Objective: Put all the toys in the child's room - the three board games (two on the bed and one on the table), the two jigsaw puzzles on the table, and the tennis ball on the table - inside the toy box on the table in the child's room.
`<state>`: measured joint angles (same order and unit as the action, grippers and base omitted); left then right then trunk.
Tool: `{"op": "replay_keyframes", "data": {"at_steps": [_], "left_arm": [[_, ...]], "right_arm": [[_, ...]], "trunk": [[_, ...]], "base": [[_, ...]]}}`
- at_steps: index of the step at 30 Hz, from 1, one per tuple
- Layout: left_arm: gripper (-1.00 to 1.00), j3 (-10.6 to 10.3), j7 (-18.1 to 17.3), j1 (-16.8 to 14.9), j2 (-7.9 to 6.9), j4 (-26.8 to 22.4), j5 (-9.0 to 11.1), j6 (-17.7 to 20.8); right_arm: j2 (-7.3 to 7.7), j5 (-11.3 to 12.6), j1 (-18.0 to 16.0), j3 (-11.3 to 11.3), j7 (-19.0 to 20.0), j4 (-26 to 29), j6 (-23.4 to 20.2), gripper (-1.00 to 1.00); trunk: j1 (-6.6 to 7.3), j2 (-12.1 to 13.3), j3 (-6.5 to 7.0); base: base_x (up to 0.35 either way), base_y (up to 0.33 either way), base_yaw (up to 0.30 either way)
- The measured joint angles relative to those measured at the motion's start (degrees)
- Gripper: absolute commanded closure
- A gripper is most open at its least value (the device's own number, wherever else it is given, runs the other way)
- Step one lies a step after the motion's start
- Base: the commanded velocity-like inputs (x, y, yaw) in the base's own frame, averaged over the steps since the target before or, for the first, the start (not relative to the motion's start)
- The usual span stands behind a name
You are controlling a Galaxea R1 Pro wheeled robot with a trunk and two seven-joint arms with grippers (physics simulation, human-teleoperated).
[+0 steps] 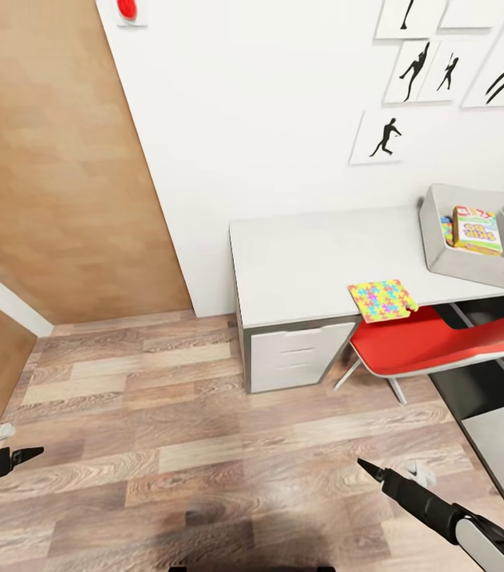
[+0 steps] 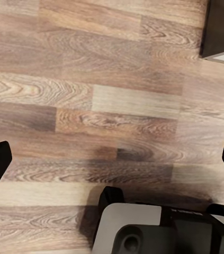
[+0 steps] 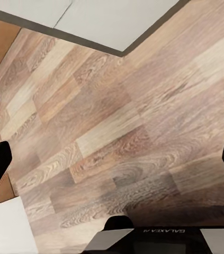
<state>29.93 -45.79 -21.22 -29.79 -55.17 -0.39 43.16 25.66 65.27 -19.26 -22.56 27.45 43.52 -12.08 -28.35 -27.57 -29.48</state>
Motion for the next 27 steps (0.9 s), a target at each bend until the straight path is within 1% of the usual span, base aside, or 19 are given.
{"op": "replay_keyframes", "data": {"at_steps": [7,16,20,27], "left_arm": [[-1.0,-0.06,0.19,0.0,0.15,0.0,0.13,0.07],[-1.0,-0.07,0.13,0.04,0.24,0.0,0.15,0.16],[-1.0,-0.07,-0.06,0.02,0.24,-0.03,0.16,0.17],[-1.0,-0.07,-0.35,0.03,0.25,-0.08,0.2,0.15]], "right_arm": [[0.23,-0.03,-0.01,0.01,3.58,-0.02,0.04,-1.0],[0.64,0.02,0.0,0.04,6.93,-0.02,-0.76,-1.0],[1.21,0.07,0.01,0.02,8.88,-0.02,-1.04,-1.0],[2.21,0.12,0.03,-0.01,13.43,-0.1,-1.18,-1.0]], "trunk": [[0.0,0.0,0.65],[0.0,0.0,1.49],[0.0,0.0,1.86],[0.0,0.0,2.51]], "base": [[0.0,0.0,0.0],[0.0,0.0,0.0],[0.0,0.0,0.0],[0.0,0.0,0.0]]}}
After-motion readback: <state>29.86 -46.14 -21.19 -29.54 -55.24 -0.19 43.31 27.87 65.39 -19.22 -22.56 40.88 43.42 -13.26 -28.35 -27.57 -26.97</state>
